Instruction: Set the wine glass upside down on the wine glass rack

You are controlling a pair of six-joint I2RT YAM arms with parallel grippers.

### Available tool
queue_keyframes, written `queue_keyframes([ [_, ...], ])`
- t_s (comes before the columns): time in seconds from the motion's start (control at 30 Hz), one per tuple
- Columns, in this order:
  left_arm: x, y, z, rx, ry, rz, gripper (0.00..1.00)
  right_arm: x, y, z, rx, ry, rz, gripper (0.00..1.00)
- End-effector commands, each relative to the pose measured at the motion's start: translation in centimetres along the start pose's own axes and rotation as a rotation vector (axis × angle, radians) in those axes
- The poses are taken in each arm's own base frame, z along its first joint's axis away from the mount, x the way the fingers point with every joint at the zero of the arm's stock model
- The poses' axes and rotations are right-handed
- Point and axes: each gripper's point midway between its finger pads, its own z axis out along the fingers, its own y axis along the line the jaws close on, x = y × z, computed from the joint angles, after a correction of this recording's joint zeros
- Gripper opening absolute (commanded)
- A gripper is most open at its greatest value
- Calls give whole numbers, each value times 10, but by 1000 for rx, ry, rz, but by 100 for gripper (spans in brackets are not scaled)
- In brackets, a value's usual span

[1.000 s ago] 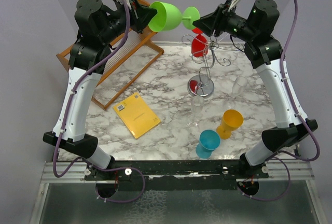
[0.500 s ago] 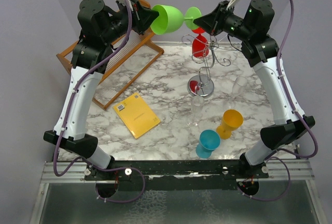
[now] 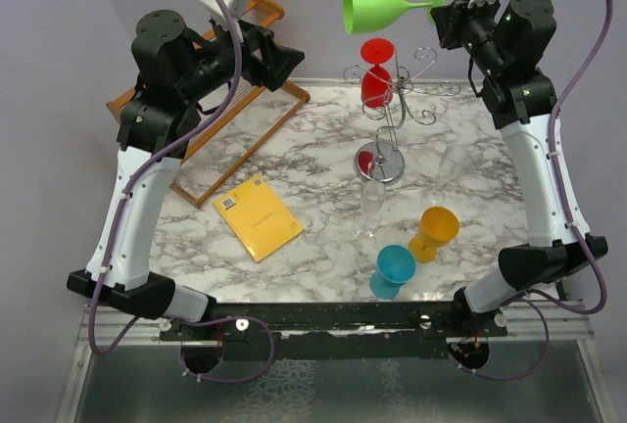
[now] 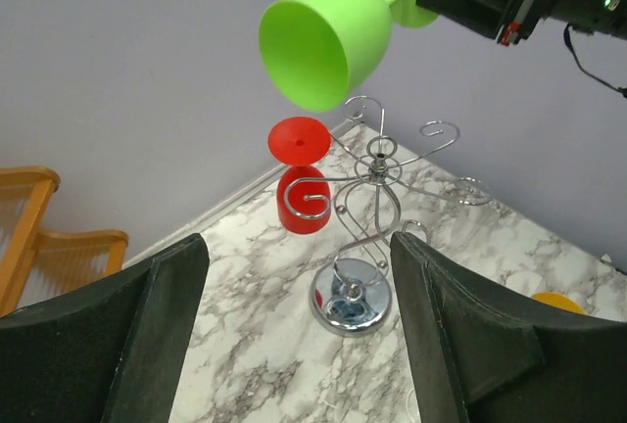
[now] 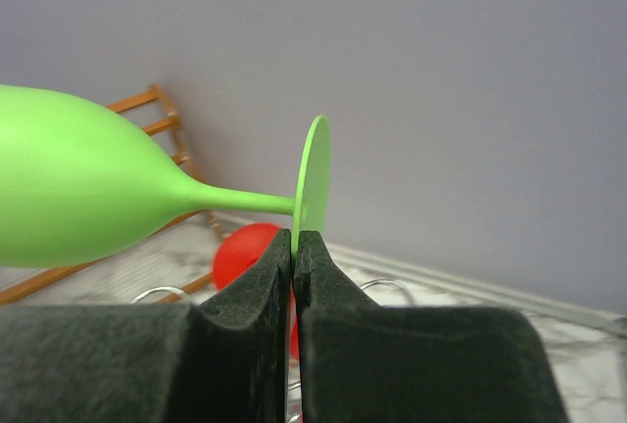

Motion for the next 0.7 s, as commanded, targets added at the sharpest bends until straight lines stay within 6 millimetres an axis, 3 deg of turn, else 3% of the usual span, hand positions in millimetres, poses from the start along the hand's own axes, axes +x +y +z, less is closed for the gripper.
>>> queue_keyframes([
  [0.0, 14, 12, -15, -75, 45, 76, 80, -47, -55, -23, 285, -118, -270, 1],
  [0.2, 41, 21, -20, -98, 111, 105, 83, -64, -89, -31, 472, -123, -480, 1],
  [0.37, 51, 23, -21, -88, 132, 106, 83, -71, -105, -30, 563, -107, -636, 1],
  [0.53, 53, 22, -22, -72, 135, 103, 83, -68, -113, -21, 611, -94, -767, 1],
  [0.67, 52, 24, -24, -79, 130, 104, 83, -53, -120, -4, 619, -22, -891, 1],
])
